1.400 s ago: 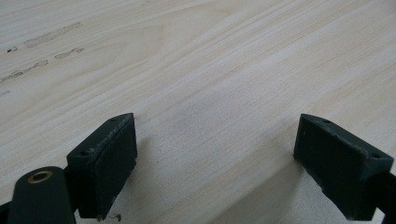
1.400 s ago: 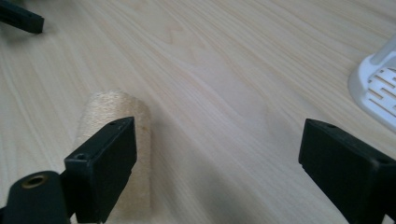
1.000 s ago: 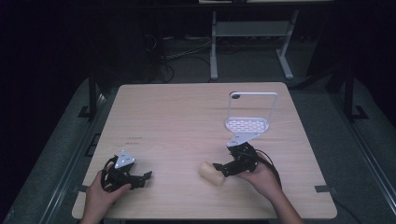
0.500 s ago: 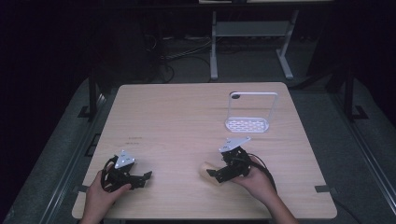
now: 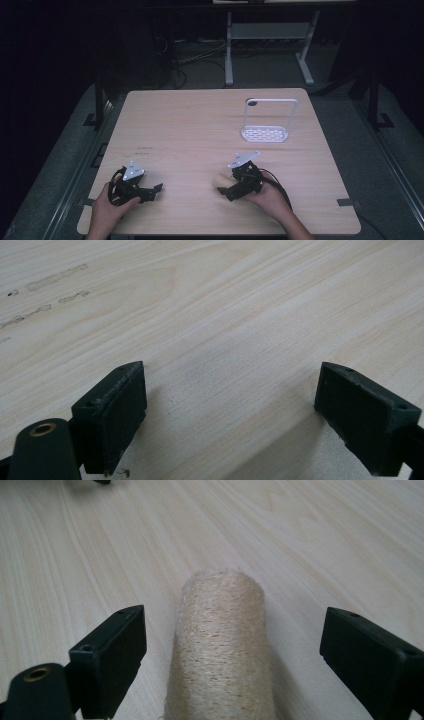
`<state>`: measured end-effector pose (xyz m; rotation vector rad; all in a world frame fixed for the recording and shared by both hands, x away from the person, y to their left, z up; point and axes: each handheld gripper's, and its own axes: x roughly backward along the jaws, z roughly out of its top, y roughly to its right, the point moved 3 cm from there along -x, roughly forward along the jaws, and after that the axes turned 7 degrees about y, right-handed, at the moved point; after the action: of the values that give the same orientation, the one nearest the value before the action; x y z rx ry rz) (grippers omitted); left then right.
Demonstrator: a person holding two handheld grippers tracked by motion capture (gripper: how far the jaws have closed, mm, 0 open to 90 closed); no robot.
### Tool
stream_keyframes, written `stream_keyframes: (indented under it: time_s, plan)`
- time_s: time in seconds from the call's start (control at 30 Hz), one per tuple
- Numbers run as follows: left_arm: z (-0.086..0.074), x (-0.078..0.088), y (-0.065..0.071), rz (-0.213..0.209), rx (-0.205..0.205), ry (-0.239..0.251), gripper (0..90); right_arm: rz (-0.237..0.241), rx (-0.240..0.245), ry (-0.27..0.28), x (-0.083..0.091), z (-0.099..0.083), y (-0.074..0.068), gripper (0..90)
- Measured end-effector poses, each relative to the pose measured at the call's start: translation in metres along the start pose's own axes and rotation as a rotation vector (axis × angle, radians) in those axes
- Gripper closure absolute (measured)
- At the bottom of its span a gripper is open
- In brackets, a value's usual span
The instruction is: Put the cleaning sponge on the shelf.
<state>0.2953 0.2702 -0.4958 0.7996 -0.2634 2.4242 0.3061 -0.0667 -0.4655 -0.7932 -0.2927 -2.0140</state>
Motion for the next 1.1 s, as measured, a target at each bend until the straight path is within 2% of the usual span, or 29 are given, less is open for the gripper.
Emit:
stream_keyframes:
  time_s: [0.13,0.47,0.8,1.0,1.03,1.1]
  plan:
    - [0.0,0.0,0.0,0.0,0.0,0.0,12.8,-0.007,0.016,-0.019,-0.005,-0.003,-0.002,11.1]
    - [0.0,0.0,0.0,0.0,0.0,0.0,12.8,-0.011,0.018,-0.045,-0.012,-0.009,-0.005,12.2]
    - [0.0,0.0,0.0,0.0,0.0,0.0,12.8,-0.019,0.029,-0.059,-0.014,-0.011,-0.005,13.7]
    - [0.0,0.0,0.0,0.0,0.0,0.0,12.8,-0.017,0.036,-0.066,-0.013,-0.012,-0.006,17.1]
    - [0.0,0.0,0.0,0.0,0.0,0.0,12.8,-0.018,0.038,-0.068,-0.013,-0.012,-0.006,21.3]
    - [0.0,0.0,0.0,0.0,0.0,0.0,12.8,-0.02,0.036,-0.065,-0.013,-0.012,-0.006,22.3]
